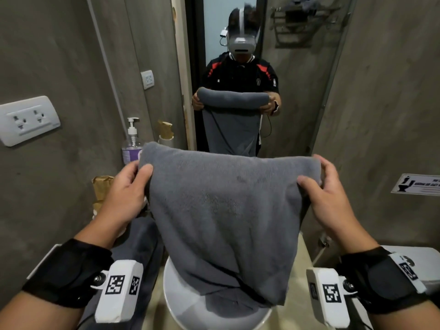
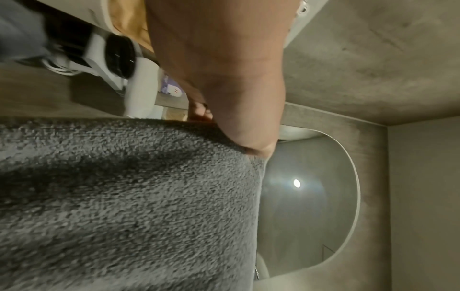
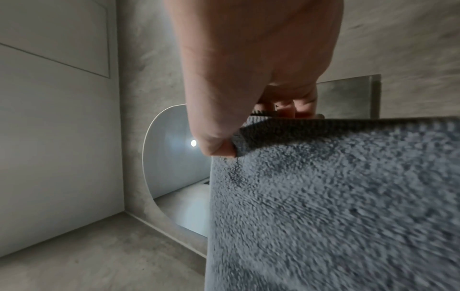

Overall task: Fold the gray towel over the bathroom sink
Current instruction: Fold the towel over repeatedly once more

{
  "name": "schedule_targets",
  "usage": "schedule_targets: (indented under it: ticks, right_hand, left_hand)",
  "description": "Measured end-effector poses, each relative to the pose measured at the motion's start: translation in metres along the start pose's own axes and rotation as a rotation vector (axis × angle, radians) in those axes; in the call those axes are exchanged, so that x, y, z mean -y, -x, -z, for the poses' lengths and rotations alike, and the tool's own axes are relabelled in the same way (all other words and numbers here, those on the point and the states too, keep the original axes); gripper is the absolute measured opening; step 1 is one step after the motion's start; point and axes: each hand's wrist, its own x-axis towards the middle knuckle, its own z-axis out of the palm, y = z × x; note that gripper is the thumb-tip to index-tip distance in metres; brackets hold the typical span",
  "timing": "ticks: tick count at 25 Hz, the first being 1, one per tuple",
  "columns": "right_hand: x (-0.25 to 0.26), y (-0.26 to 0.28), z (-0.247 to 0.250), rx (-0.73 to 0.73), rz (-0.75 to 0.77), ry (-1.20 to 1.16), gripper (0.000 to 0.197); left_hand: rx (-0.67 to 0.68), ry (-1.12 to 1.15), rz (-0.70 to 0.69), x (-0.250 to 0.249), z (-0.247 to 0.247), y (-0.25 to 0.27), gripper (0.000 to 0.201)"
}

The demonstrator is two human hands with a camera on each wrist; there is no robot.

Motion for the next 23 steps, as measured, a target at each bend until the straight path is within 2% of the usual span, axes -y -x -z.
schedule_targets:
  ticks: [2, 6, 10, 12, 15, 19, 23]
  right_hand:
    - [0.019, -0.015, 0.005, 0.01, 0.047, -0.007, 0.062]
    - [0.068, -0.054, 0.011, -0.037, 0.285, 0.137, 0.033]
    - [0.113, -0.087, 0.013, -0.04, 0.343, 0.023, 0.026]
    - [0.136, -0.1, 0.015, 0.025, 0.291, -0.054, 0.039]
    - [0.162, -0.112, 0.022, 0.174, 0.206, -0.176, 0.07]
    - [0.159, -0.107, 0.028, 0.241, 0.263, 0.084, 0.105]
    - [0.12, -0.086, 0.024, 0.26, 0.269, 0.112, 0.103]
  left_hand:
    - [-0.038, -0.018, -0.06, -0.023, -0.002, -0.018, 0.034]
    - [-0.079, -0.035, -0.215, -0.076, -0.006, -0.059, 0.04]
    - [-0.082, -0.006, -0.249, -0.121, -0.006, -0.093, 0.068]
    - [-0.022, 0.04, -0.238, -0.145, -0.004, -0.106, 0.071]
    - [0.145, 0.18, -0.24, -0.171, 0.005, -0.118, 0.082]
    - [0.237, 0.071, -0.293, -0.158, 0.023, -0.114, 0.102]
    - [0.227, 0.009, -0.285, -0.115, 0.025, -0.091, 0.099]
